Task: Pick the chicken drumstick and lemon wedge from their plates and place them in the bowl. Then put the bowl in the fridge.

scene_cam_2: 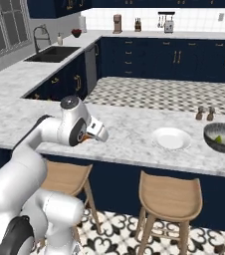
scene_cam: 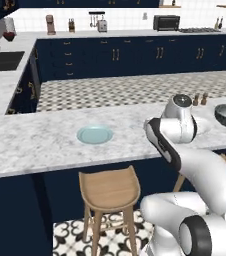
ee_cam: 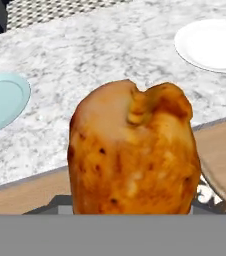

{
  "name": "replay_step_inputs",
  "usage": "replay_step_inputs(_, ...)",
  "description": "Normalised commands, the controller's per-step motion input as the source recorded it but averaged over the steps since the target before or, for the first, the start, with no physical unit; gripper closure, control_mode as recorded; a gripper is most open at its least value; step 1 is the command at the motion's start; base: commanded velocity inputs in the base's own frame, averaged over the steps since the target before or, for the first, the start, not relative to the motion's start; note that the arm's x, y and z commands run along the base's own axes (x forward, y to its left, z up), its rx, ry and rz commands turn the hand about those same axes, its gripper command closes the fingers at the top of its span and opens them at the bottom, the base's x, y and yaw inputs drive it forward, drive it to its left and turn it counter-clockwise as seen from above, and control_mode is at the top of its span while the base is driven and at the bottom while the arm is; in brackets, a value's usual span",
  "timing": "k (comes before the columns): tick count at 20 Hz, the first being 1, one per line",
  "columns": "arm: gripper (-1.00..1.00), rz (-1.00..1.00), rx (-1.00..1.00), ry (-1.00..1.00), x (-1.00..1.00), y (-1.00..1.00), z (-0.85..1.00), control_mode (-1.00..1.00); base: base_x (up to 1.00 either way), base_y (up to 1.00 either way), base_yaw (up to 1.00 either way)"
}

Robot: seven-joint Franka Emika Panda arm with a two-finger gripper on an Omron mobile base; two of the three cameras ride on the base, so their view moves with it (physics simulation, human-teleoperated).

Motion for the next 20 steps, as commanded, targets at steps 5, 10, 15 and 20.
replay_step_inputs(5,1.0,0.0,0.0,0.0,0.0,0.0,0.0,1.0,-0.04,-1.0,0.0)
replay_step_inputs(10,1.0,0.0,0.0,0.0,0.0,0.0,0.0,1.0,0.0,-1.0,0.0)
replay_step_inputs(15,1.0,0.0,0.0,0.0,0.0,0.0,0.0,1.0,0.0,-1.0,0.0)
replay_step_inputs(20,1.0,0.0,0.0,0.0,0.0,0.0,0.0,1.0,0.3,-0.94,0.02)
